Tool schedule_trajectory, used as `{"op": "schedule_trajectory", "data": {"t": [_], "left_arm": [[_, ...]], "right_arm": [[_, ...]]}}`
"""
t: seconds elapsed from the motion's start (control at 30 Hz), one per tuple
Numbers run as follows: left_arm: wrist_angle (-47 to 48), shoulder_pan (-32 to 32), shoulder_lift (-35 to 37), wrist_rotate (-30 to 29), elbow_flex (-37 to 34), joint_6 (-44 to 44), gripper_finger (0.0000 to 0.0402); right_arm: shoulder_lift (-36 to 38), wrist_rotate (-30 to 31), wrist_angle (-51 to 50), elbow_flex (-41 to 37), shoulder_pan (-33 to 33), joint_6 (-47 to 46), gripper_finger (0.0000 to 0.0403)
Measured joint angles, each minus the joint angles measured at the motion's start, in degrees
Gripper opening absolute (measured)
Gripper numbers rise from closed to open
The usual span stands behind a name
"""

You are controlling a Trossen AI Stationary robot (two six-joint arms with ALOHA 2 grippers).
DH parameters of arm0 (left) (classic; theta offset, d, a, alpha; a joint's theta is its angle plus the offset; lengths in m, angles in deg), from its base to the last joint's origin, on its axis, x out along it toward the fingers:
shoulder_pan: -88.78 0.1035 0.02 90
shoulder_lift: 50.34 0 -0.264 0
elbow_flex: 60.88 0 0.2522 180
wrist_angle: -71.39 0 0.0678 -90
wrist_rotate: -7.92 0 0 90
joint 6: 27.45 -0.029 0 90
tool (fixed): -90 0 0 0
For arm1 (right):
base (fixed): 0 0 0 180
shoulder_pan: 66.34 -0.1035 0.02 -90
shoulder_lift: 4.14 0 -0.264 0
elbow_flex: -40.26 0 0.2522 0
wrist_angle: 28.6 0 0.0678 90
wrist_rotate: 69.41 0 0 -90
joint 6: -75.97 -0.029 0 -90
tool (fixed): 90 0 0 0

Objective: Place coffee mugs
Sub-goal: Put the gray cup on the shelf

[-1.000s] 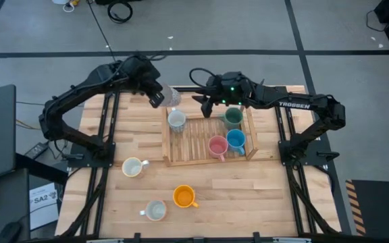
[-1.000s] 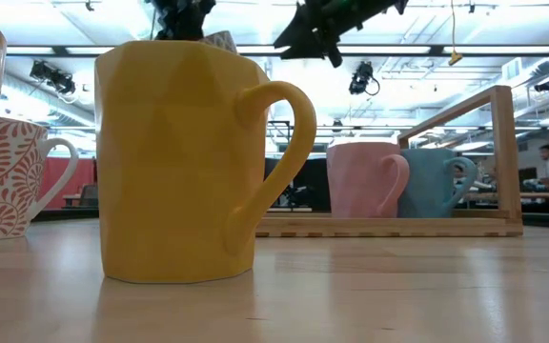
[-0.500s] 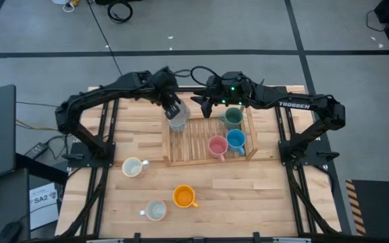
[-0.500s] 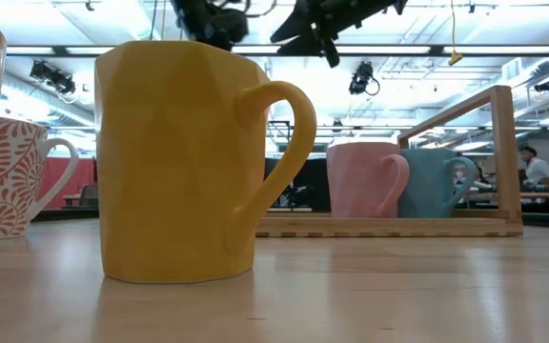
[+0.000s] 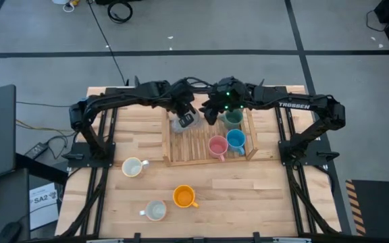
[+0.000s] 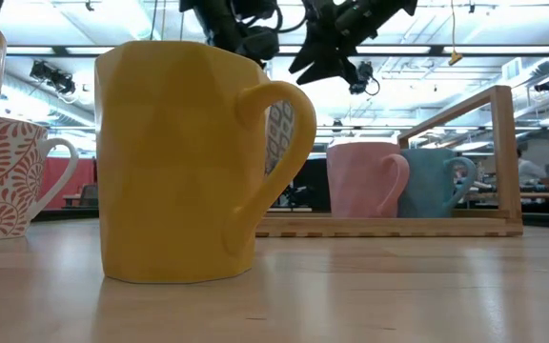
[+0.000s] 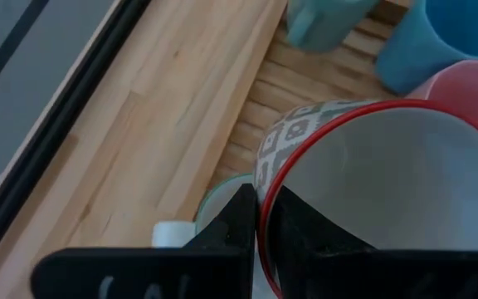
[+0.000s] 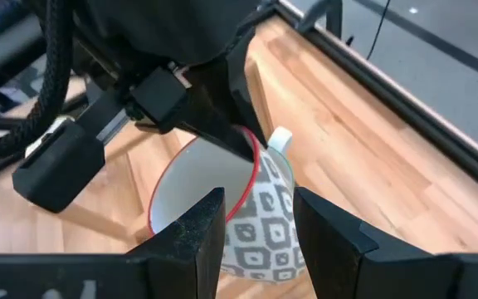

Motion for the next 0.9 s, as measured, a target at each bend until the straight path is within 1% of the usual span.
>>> {"op": "schedule_trajectory", "data": {"t": [0.63, 0.8, 0.9], "left_arm": [[2.56, -0.4, 0.12, -0.46, 0.0, -0.49, 0.0027], [4.73, -0.21, 0.58, -4.83, 0.07, -0.49, 0.0027], [4.93, 0.4, 0.65, -6.12, 0.17, -0.44, 0.0027]], "right_arm": [[0.0, 0.33, 0.41, 0.0, -0.61, 0.58, 0.015], [0.0, 0.4, 0.41, 0.0, -0.61, 0.58, 0.015], [0.0, 0.44, 0.41, 0.0, -0.61, 0.58, 0.015]]}}
